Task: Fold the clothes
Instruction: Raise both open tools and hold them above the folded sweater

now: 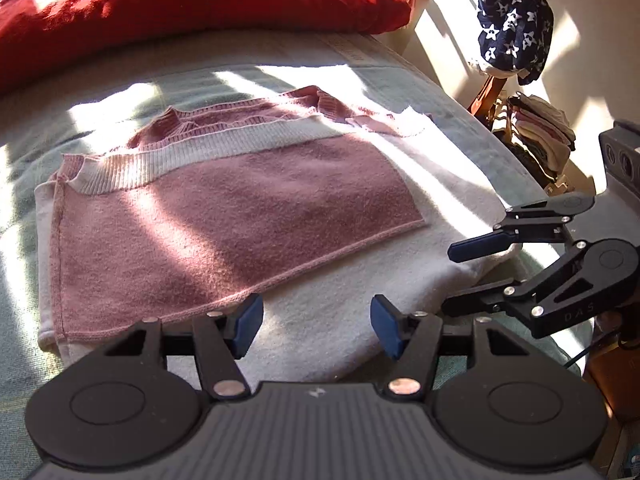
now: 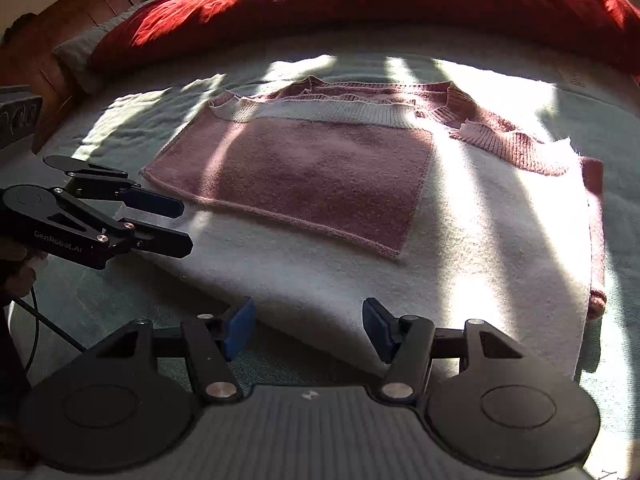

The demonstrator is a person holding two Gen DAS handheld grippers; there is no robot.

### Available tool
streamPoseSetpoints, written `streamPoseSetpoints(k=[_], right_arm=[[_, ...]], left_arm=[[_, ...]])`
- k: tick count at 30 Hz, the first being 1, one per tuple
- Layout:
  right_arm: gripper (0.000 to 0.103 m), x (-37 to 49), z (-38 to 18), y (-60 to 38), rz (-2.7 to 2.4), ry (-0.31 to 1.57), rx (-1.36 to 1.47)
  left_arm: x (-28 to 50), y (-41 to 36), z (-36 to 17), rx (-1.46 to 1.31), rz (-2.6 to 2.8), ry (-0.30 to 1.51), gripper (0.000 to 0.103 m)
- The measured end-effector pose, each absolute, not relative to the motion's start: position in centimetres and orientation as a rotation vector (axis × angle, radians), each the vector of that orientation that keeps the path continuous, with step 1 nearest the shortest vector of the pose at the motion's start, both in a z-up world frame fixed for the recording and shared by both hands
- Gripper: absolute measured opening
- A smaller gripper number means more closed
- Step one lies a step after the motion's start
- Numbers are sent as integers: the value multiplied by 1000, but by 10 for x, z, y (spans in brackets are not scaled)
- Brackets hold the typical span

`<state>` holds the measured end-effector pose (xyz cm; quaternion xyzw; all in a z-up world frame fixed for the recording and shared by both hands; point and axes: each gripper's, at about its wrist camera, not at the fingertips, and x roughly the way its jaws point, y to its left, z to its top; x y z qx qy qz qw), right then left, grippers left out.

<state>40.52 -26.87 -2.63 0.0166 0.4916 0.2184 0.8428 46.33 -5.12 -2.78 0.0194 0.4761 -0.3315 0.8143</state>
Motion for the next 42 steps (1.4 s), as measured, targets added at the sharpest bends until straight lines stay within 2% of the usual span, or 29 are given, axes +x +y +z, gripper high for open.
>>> streamPoseSetpoints(k=[6,11,16,18,20,25,31,37,42], right_arm=[[71,396,-40,-254,498,1051,-104],[71,385,-22,-276,404,1013,-134],[76,380,-45,-290,337,1095,-205],[92,376,-50,-284,364,1093,-233],[103,375,-56,-279,374,1103,-241],[103,379,-58,-278,345,1114,-208],[103,384,-34,-294,317,1073,-132],[103,389,-54,-318,266,1189,-24],[103,394,-36,-319,268,1123,30]], left_arm=[[463,-64,-52,30,-702,1093,61],[447,-39,-37,43,-615,1059,61],[444,-14,-53,24,-506,1138,62],[443,-13,-53,27,-518,1131,68],[443,-17,-54,30,-532,1132,77],[440,-24,-49,65,-537,1102,79],[440,-10,-43,61,-479,1085,79],[436,10,-49,4,-424,1133,79],[439,0,-31,45,-440,1062,79]])
